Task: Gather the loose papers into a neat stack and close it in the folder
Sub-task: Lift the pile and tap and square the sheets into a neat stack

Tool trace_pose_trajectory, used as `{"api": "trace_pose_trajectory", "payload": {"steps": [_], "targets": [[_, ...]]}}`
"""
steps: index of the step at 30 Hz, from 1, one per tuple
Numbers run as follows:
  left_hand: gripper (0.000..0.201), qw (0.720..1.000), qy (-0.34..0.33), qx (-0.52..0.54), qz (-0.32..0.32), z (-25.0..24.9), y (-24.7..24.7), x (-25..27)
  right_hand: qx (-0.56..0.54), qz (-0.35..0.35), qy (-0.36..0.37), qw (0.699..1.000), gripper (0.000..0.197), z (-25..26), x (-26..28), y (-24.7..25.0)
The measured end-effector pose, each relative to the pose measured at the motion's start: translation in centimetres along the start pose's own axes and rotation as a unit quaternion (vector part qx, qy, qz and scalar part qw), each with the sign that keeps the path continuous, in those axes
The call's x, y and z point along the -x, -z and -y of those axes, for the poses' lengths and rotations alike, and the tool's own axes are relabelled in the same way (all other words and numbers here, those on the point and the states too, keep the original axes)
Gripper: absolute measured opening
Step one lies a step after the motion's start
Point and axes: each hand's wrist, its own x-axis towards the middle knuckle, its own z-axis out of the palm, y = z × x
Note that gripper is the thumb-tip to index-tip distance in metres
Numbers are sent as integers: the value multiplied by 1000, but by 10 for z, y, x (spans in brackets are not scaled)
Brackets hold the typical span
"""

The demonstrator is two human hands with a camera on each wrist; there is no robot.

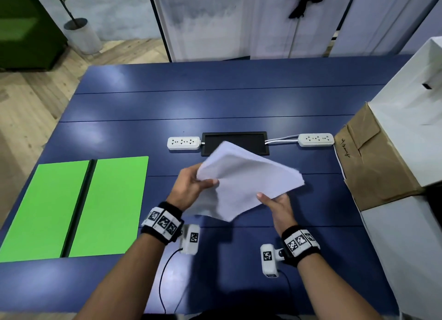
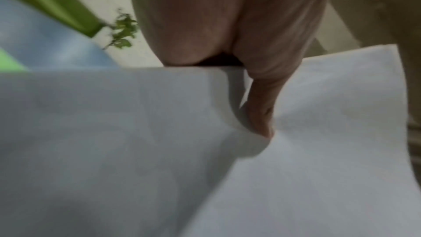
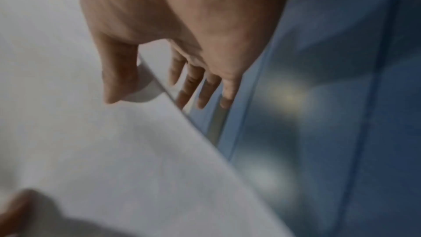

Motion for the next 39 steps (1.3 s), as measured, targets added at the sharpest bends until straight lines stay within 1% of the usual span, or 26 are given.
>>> {"api": "trace_pose_trajectory", "payload": {"steps": [1,2,4,6,8,10,13,17,19,21,24,26,27,29,32,35,37,39], "targets": [[23,997,25,75,-12,3,2,4,11,3,5,1000,39,7,1,-12],[24,993,38,107,-29,8,4,7,16,-9,14,1000,32,12,1,-23],[25,985,59,151,-65,24,3,11,31,-52,30,998,21,13,1,-40],[28,976,74,176,-105,41,-1,12,41,-80,41,995,20,4,1,-50],[32,971,82,188,-122,58,-7,14,43,-96,35,994,22,-7,4,-55],[32,970,95,188,-124,68,-16,19,48,-97,25,994,32,-18,6,-55],[34,968,112,185,-128,75,-24,24,69,-77,5,995,48,-21,5,-48],[39,968,120,184,-124,75,-26,25,99,-33,-17,994,54,-16,3,-39],[43,968,101,186,-131,74,-21,26,108,-22,-14,994,56,-10,1,-35],[47,971,66,185,-136,68,-14,25,99,-17,3,995,55,0,0,-31],[30,979,-10,164,-122,53,-4,23,82,6,30,996,52,13,1,-30],[27,982,-37,151,-107,47,-3,21,79,19,38,996,59,15,5,-35],[27,982,-41,154,-105,47,-3,21,77,21,41,996,59,16,7,-37],[29,980,-36,169,-100,50,-2,22,68,24,63,995,51,20,11,-39],[29,979,-29,183,-88,55,0,24,53,19,120,991,29,31,16,-42],[29,977,-33,192,-88,57,-2,26,87,-2,177,980,12,33,17,-48],[30,975,-30,200,-92,57,-2,26,114,-19,202,972,7,31,18,-50],[29,975,-24,199,-96,56,-2,27,111,-24,207,972,8,31,19,-52]]}}
